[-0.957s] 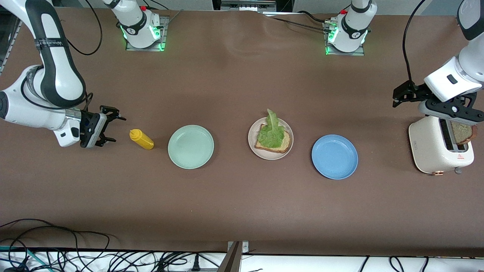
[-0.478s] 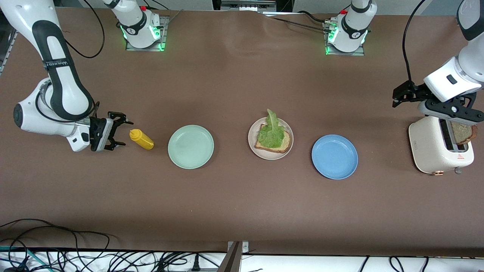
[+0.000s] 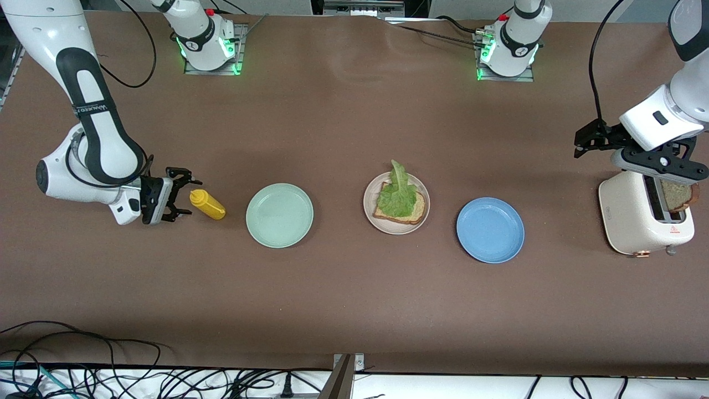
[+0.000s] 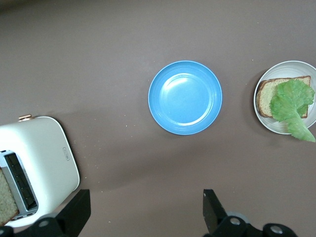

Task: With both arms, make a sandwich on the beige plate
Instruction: 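Grasp the yellow mustard bottle with the right gripper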

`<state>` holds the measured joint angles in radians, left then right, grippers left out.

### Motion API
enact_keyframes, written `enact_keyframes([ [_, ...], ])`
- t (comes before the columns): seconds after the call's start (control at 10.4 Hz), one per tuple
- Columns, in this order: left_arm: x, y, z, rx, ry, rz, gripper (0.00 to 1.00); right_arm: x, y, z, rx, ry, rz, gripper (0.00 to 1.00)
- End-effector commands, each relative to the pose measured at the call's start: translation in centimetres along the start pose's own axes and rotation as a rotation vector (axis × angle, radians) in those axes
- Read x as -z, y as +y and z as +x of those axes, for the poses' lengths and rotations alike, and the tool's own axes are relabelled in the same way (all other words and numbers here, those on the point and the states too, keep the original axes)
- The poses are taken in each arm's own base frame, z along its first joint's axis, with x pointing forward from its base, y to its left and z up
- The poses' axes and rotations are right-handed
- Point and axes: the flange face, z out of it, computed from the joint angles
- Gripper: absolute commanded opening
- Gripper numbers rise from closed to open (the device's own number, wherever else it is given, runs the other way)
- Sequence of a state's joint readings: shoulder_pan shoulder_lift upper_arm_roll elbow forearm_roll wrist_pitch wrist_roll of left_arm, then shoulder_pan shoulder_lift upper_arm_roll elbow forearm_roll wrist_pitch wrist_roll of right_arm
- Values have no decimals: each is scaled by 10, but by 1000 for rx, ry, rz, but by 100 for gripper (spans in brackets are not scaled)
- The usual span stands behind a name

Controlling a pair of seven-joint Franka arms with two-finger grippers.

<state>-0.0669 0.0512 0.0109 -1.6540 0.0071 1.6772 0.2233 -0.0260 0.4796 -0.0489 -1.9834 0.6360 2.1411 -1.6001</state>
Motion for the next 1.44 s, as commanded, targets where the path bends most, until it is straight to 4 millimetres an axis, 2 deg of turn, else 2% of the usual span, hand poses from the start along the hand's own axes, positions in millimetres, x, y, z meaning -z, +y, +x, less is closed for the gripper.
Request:
enact_keyframes([
  [0.0, -2, 1, 0, 3, -1, 0, 100, -8, 3, -1, 9, 22, -9, 100],
  [0.29, -7, -2, 9, 0, -5, 23, 100, -15, 4, 5, 20, 19, -27, 100],
  [0.57, 2, -5, 8, 78, 9, 29, 100, -20, 2, 12, 25, 28, -34, 100],
  [0.77, 17, -24, 5, 129, 41, 23, 100, -26, 3, 13, 5, 53, -33, 100],
  [1.34, 22, -26, 6, 120, 48, 34, 100, -42, 2, 21, 28, 44, -35, 100],
])
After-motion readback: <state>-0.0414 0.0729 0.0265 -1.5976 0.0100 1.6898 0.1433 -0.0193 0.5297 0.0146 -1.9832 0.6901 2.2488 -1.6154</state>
